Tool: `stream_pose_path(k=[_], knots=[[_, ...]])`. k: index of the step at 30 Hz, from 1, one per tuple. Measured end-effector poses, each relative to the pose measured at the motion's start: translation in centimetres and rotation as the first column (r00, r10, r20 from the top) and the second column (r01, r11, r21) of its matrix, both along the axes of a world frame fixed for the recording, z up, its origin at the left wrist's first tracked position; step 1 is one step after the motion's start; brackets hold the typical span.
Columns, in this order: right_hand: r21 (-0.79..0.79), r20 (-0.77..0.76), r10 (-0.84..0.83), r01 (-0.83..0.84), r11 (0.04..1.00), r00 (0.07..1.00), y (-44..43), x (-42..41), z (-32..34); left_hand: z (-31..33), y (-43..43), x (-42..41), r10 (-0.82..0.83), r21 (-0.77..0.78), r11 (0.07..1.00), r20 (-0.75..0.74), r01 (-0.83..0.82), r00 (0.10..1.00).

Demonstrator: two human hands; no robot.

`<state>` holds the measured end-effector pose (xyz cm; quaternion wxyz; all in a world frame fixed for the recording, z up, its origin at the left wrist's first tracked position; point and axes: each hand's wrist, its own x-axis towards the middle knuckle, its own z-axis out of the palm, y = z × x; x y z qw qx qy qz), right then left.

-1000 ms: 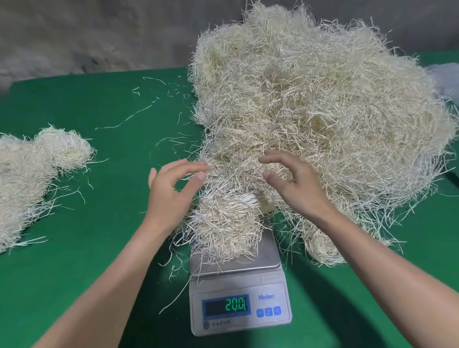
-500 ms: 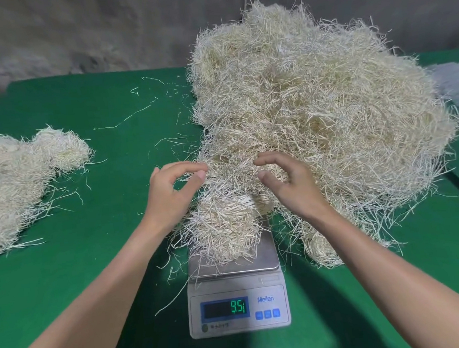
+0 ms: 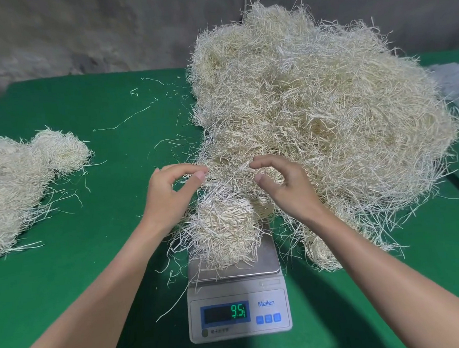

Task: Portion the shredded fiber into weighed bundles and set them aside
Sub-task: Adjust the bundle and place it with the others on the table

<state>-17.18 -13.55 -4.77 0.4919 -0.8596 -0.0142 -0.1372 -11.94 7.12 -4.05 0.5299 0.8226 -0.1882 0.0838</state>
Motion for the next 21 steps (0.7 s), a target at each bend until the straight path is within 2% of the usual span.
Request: stream_pose_path(k=[4,6,9,12,15,17,19,21], knots=[[-0.016,-0.002,0.019,-0.019,1.000,1.000,0.2,0.2,-0.1,-0.4,0.1,0.4,0.000,0.001,1.000,-0.017,0.000,1.000],[-0.158,-0.012,0.069,-0.070,0.985,0.998,0.3,0.9,0.0,-0.8,0.2,0.9,0.021,0.016,1.000,-0.061,-0.020,0.998],[-0.470,-0.151,0.193,-0.242,0.849,0.970,0.6,2.9,-0.4,-2.0,0.3,1.9,0.090,0.204,0.978,-0.227,-0.043,0.970],[-0.556,-0.317,0.264,-0.404,0.726,0.911,1.4,4.9,-1.5,-3.4,0.4,2.2,0.091,0.388,0.921,-0.328,0.046,0.940],[-0.561,-0.497,0.274,-0.546,0.622,0.823,2.2,5.6,-3.3,-4.1,0.4,1.5,-0.025,0.357,0.918,-0.383,0.173,0.923],[-0.515,-0.602,0.258,-0.615,0.597,0.755,2.6,5.0,-5.1,-4.7,0.6,1.1,-0.084,0.308,0.924,-0.415,0.227,0.906],[-0.530,-0.639,0.221,-0.630,0.568,0.737,3.1,3.6,-7.2,-5.3,1.0,0.7,-0.042,0.234,0.961,-0.402,0.147,0.915],[-0.596,-0.603,0.198,-0.601,0.533,0.773,3.6,2.1,-8.9,-6.0,1.8,0.6,0.075,0.194,0.981,-0.400,0.005,0.914]])
